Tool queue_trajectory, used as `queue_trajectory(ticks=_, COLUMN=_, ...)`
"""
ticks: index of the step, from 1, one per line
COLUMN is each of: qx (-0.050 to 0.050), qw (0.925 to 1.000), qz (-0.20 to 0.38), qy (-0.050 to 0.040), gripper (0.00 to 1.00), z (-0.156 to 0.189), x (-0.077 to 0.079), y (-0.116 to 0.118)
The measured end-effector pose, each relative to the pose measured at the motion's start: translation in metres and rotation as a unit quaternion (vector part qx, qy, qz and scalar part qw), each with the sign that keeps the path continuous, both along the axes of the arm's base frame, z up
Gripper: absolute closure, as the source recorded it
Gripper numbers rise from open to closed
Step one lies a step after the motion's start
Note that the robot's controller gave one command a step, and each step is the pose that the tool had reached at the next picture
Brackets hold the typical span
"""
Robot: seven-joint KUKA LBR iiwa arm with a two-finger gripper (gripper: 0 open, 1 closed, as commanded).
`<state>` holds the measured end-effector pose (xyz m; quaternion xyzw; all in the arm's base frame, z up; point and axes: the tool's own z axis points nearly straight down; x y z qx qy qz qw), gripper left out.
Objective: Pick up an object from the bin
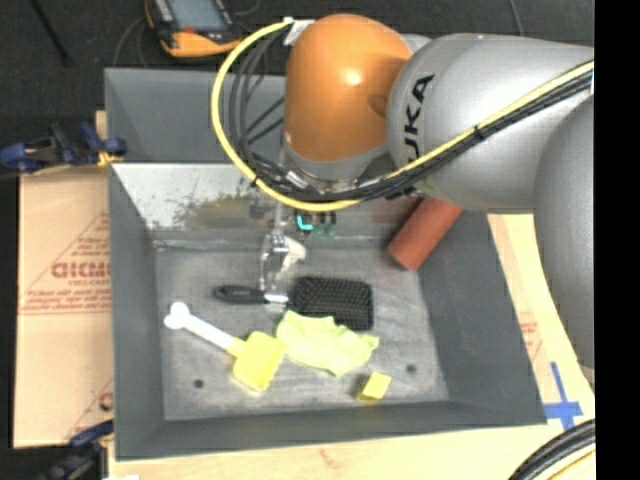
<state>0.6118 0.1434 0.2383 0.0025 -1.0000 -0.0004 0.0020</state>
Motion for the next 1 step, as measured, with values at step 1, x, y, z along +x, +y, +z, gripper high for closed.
queue_trajectory(ticks=1, qx=0.001, qw=1.0000, qz=-0.001, qy=-0.0043, gripper=0.00, z=0.0053, x=0.0015, y=-0.0008)
